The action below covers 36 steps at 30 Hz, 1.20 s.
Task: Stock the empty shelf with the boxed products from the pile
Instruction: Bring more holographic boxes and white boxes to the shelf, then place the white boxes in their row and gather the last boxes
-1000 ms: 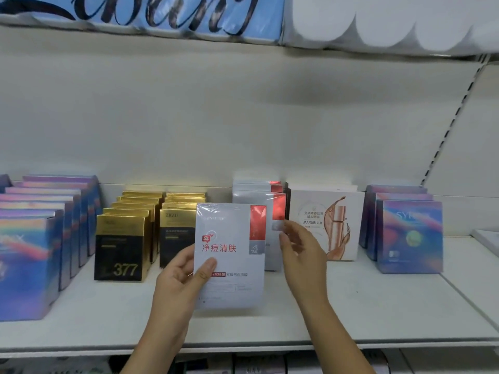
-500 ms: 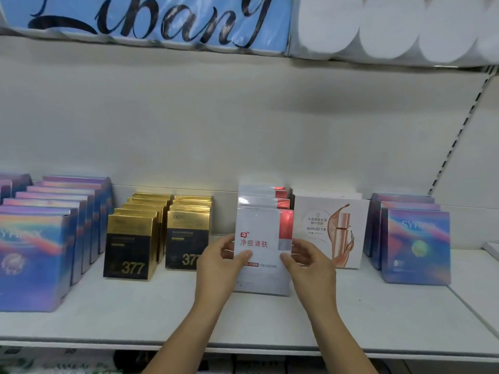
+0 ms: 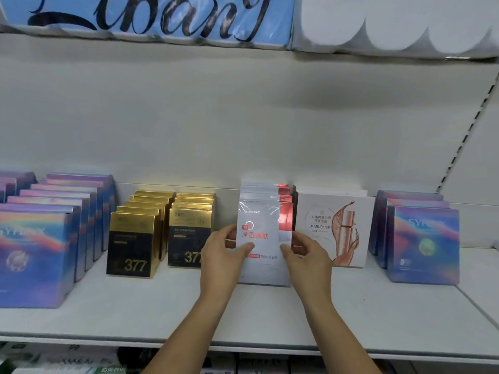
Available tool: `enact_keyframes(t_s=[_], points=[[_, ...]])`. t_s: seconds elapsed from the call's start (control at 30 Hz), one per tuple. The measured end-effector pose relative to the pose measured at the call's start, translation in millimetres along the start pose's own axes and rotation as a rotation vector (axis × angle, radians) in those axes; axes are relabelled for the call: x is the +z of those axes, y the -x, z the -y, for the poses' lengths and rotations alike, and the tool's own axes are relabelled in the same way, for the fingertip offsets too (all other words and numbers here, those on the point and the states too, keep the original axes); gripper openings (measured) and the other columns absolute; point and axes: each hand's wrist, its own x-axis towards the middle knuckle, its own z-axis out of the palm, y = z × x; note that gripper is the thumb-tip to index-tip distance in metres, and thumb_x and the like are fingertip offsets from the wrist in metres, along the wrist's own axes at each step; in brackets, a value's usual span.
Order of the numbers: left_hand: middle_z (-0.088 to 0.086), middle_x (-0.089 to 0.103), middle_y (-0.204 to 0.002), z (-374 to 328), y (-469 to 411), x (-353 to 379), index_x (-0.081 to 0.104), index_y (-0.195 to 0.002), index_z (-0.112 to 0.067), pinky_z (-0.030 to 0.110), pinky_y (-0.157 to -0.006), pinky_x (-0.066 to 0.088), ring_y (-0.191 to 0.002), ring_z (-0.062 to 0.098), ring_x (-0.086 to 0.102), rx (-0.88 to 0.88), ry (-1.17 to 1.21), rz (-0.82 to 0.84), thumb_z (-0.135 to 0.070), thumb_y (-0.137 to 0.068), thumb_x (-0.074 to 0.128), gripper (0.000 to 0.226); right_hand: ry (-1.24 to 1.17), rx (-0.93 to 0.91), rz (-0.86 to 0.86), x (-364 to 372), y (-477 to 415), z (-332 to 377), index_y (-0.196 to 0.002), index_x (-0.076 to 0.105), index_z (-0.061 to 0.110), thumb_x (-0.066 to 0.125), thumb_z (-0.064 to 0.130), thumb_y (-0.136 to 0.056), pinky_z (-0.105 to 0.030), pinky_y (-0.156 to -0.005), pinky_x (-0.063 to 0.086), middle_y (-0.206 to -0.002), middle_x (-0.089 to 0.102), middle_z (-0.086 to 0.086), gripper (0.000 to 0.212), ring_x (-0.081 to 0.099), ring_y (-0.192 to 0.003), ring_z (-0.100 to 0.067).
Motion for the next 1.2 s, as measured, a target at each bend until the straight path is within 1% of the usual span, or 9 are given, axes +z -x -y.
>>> enact_keyframes(t_s=[0.13, 0.3, 0.43, 0.5, 0.57, 0.67, 0.87, 1.03, 1.2], points=[[-0.003, 0.060, -0.132, 2, 2, -4, 0.057, -0.136, -0.025, 0.011, -0.068, 0.045, -0.109, 0.013, 0.059, 0.031, -0.001, 0.026, -0.031, -0.085, 0.080, 0.057, 0.004, 0.009, 0.043, -9, 3, 4, -0.128, 0.065, 0.024, 0.071, 0.021, -0.092, -0.033, -0.097, 0.056, -0.119, 0.069, 0.005, 0.036, 0.065, -0.105, -0.009], [-0.010, 0.049, -0.147, -9, 17, -31, 0.040, -0.150, -0.037, 0.018, -0.088, 0.043, -0.130, 0.010, 0.048, 0.104, 0.084, 0.052, -0.042, -0.090, 0.070, 0.067, -0.167, -0.014, 0.106, -47, 15, 17, -0.145, 0.049, 0.032, 0.070, 0.027, -0.093, -0.015, -0.093, 0.043, -0.137, 0.059, 0.013, 0.057, 0.055, -0.123, -0.006], [-0.032, 0.037, -0.152, -23, 52, -47, 0.033, -0.143, -0.060, 0.024, -0.104, 0.037, -0.137, -0.006, 0.037, 0.190, 0.160, 0.156, -0.074, -0.075, 0.058, 0.073, -0.285, -0.076, 0.176, -78, 32, 25, -0.146, 0.044, 0.046, 0.067, 0.037, -0.091, -0.027, -0.104, 0.041, -0.144, 0.052, 0.025, 0.060, 0.050, -0.131, -0.002], [-0.043, 0.034, -0.147, -31, 71, -47, 0.031, -0.140, -0.068, 0.023, -0.106, 0.034, -0.137, -0.014, 0.033, 0.201, 0.173, 0.195, -0.076, -0.073, 0.056, 0.071, -0.307, -0.108, 0.221, -92, 42, 26, -0.146, 0.040, 0.052, 0.064, 0.049, -0.084, -0.030, -0.107, 0.041, -0.146, 0.048, 0.030, 0.066, 0.048, -0.133, 0.000], [-0.046, 0.034, -0.146, -37, 88, -43, 0.031, -0.137, -0.073, 0.026, -0.109, 0.034, -0.138, -0.014, 0.032, 0.203, 0.178, 0.214, -0.074, -0.075, 0.055, 0.067, -0.323, -0.132, 0.266, -103, 49, 24, -0.145, 0.037, 0.056, 0.062, 0.055, -0.079, -0.027, -0.106, 0.040, -0.146, 0.046, 0.034, 0.071, 0.047, -0.133, 0.005], [-0.039, 0.033, -0.152, -39, 109, -37, 0.032, -0.141, -0.068, 0.035, -0.112, 0.034, -0.142, -0.006, 0.033, 0.197, 0.165, 0.200, -0.071, -0.076, 0.055, 0.069, -0.334, -0.149, 0.325, -115, 57, 15, -0.145, 0.034, 0.057, 0.062, 0.053, -0.081, -0.025, -0.108, 0.038, -0.146, 0.045, 0.036, 0.070, 0.046, -0.133, 0.008], [-0.036, 0.034, -0.154, -39, 157, -27, 0.033, -0.147, -0.060, 0.031, -0.114, 0.030, -0.143, -0.007, 0.033, 0.203, 0.209, 0.255, -0.070, -0.080, 0.054, 0.071, -0.351, -0.115, 0.353, -149, 92, 2, -0.148, 0.036, 0.050, 0.062, 0.052, -0.083, -0.024, -0.110, 0.037, -0.147, 0.046, 0.033, 0.070, 0.044, -0.135, 0.008], [-0.036, 0.039, -0.151, -46, 186, -3, 0.036, -0.148, -0.054, 0.023, -0.108, 0.032, -0.140, -0.010, 0.035, 0.230, 0.304, 0.350, -0.067, -0.081, 0.054, 0.071, -0.293, -0.100, 0.239, -190, 119, -4, -0.146, 0.037, 0.053, 0.063, 0.051, -0.086, -0.024, -0.107, 0.039, -0.146, 0.047, 0.033, 0.066, 0.045, -0.134, 0.008], [-0.033, 0.046, -0.147, -53, 219, 32, 0.042, -0.148, -0.042, 0.024, -0.112, 0.031, -0.137, -0.011, 0.039, 0.235, 0.411, 0.486, -0.043, -0.089, 0.056, 0.060, -0.244, -0.040, 0.112, -243, 157, -22, -0.146, 0.041, 0.051, 0.067, 0.048, -0.088, -0.028, -0.111, 0.038, -0.146, 0.048, 0.031, 0.064, 0.045, -0.136, 0.005]])
